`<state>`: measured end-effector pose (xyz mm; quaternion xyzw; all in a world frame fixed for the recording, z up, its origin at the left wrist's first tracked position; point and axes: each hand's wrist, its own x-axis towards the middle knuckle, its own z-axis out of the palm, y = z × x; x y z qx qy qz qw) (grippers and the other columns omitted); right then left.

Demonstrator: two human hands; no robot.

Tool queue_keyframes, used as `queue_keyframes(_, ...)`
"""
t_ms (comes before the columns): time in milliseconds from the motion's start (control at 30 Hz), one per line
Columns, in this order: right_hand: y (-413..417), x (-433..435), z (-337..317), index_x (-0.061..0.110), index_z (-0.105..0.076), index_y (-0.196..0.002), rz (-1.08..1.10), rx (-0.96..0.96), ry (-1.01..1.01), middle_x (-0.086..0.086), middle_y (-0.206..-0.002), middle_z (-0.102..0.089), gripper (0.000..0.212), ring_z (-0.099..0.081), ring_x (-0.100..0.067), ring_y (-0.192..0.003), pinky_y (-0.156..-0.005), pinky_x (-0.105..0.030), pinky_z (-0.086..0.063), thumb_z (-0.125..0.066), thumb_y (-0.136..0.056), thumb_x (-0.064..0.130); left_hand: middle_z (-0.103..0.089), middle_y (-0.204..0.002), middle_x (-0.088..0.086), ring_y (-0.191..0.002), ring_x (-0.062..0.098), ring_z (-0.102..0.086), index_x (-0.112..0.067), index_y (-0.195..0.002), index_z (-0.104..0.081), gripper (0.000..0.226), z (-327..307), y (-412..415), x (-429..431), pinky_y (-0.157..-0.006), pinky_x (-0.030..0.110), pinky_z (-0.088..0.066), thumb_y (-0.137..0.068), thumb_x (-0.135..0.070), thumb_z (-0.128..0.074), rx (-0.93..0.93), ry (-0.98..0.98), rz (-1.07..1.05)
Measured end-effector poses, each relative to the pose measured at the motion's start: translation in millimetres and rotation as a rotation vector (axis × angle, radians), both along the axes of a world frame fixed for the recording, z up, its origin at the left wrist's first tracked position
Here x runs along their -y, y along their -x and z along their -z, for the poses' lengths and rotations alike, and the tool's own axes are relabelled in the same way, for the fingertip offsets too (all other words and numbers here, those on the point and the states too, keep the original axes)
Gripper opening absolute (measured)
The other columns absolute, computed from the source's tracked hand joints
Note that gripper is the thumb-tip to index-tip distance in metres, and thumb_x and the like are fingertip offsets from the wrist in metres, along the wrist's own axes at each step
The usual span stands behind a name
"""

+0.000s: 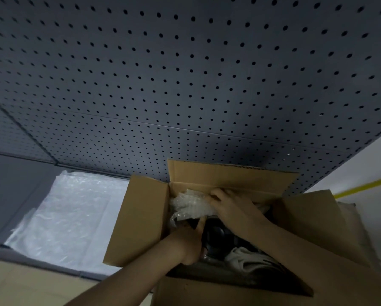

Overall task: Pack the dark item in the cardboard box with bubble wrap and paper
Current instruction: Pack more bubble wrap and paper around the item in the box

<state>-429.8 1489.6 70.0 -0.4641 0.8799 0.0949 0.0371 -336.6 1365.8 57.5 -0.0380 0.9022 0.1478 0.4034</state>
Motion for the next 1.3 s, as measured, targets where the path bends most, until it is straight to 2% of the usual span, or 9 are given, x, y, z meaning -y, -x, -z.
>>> queue_keyframes(100, 9, 29, 2, 0.012, -0.060, -0.117, -0.001, 0.090, -0.072, -0.007, -0.115, -0.059, 0.034, -0.061, -0.028, -0.097, -0.071, -0.036, -0.050, -0.053, -0.084, 0.002, -0.035, -0.147, 0.026, -0.122, 0.036, -0.047, -0.015, -0.147, 0.024, 0.078, -5, 2, -1, -0.101, 0.044, -0.037, -0.102, -0.027, -0.038, -0.023, -0.002, 0.019)
queue_keyframes(233, 7, 65, 17, 0.004, -0.066, -0.099, -0.018, 0.120, -0.259, -0.013, -0.107, -0.067, 0.024, -0.065, -0.030, -0.097, -0.070, -0.035, -0.048, -0.047, -0.087, -0.004, -0.050, -0.136, 0.021, -0.113, 0.030, -0.055, -0.014, -0.149, 0.017, 0.074, -6, 6, 4, -0.091, 0.033, -0.042, -0.101, -0.029, -0.038, 0.053, -0.119, -0.031)
queue_keyframes(400, 17, 76, 22, 0.004, -0.065, -0.100, 0.015, 0.158, -0.311, -0.015, -0.108, -0.066, 0.022, -0.064, -0.030, -0.099, -0.073, -0.035, -0.050, -0.048, -0.088, -0.002, -0.051, -0.136, 0.020, -0.112, 0.029, -0.056, -0.018, -0.150, 0.016, 0.077, -5, 4, 8, -0.098, 0.037, -0.043, -0.100, -0.032, -0.040, 0.037, -0.118, -0.048)
queue_keyframes(467, 18, 63, 24, 0.007, -0.065, -0.102, 0.003, 0.208, -0.232, -0.014, -0.106, -0.068, 0.020, -0.065, -0.029, -0.097, -0.075, -0.035, -0.052, -0.052, -0.087, 0.002, -0.048, -0.140, 0.017, -0.119, 0.029, -0.052, -0.014, -0.152, -0.006, 0.067, -7, -1, 3, -0.101, 0.037, -0.041, -0.099, -0.032, -0.043, -0.091, 0.015, 0.033)
queue_keyframes(567, 12, 20, 14, 0.023, -0.052, -0.130, 0.043, 0.454, 0.168, -0.007, -0.127, -0.062, 0.043, -0.058, -0.024, -0.113, -0.094, -0.038, -0.050, -0.056, -0.088, 0.014, -0.041, -0.142, 0.015, -0.126, 0.030, -0.043, -0.010, -0.142, -0.034, 0.050, -20, -4, 2, -0.103, 0.038, -0.037, -0.097, -0.030, -0.047, -0.454, 0.270, 0.157)
queue_keyframes(667, 10, -37, -6, 0.025, -0.035, -0.142, 0.181, 0.516, 0.162, 0.001, -0.145, -0.044, 0.052, -0.042, -0.019, -0.129, -0.107, -0.036, -0.039, -0.051, -0.093, 0.023, -0.021, -0.150, 0.014, -0.136, 0.033, -0.027, -0.013, -0.151, -0.010, 0.074, -26, -4, 12, -0.114, 0.041, -0.025, -0.094, -0.037, -0.051, -0.550, 0.246, 0.226)
queue_keyframes(833, 21, -74, 20, 0.011, -0.043, -0.135, 0.233, 0.428, -0.191, -0.011, -0.141, -0.046, 0.039, -0.044, -0.027, -0.129, -0.104, -0.041, -0.041, -0.041, -0.097, 0.015, 0.019, -0.160, 0.008, -0.146, 0.032, 0.014, -0.014, -0.151, 0.011, 0.087, -14, 7, 20, -0.119, 0.039, -0.006, -0.094, -0.013, -0.054, -0.260, 0.107, 0.226)
queue_keyframes(1100, 28, -70, 45, 0.008, -0.051, -0.122, 0.270, 0.260, -0.320, -0.013, -0.123, -0.059, 0.029, -0.061, -0.027, -0.108, -0.086, -0.037, -0.051, -0.039, -0.096, 0.004, 0.026, -0.157, 0.006, -0.146, 0.028, 0.018, -0.012, -0.149, 0.018, 0.089, -2, 26, 4, -0.119, 0.050, -0.010, -0.092, 0.007, -0.047, -0.118, 0.153, 0.265)
queue_keyframes(1300, 23, -71, 33, 0.008, -0.064, -0.105, 0.230, 0.237, -0.276, -0.012, -0.111, -0.067, 0.024, -0.065, -0.024, -0.099, -0.079, -0.034, -0.053, -0.043, -0.094, 0.003, 0.027, -0.157, 0.001, -0.146, 0.023, 0.019, -0.017, -0.148, 0.022, 0.103, -9, 31, 11, -0.119, 0.046, -0.018, -0.088, -0.007, -0.060, -0.015, 0.108, 0.266)
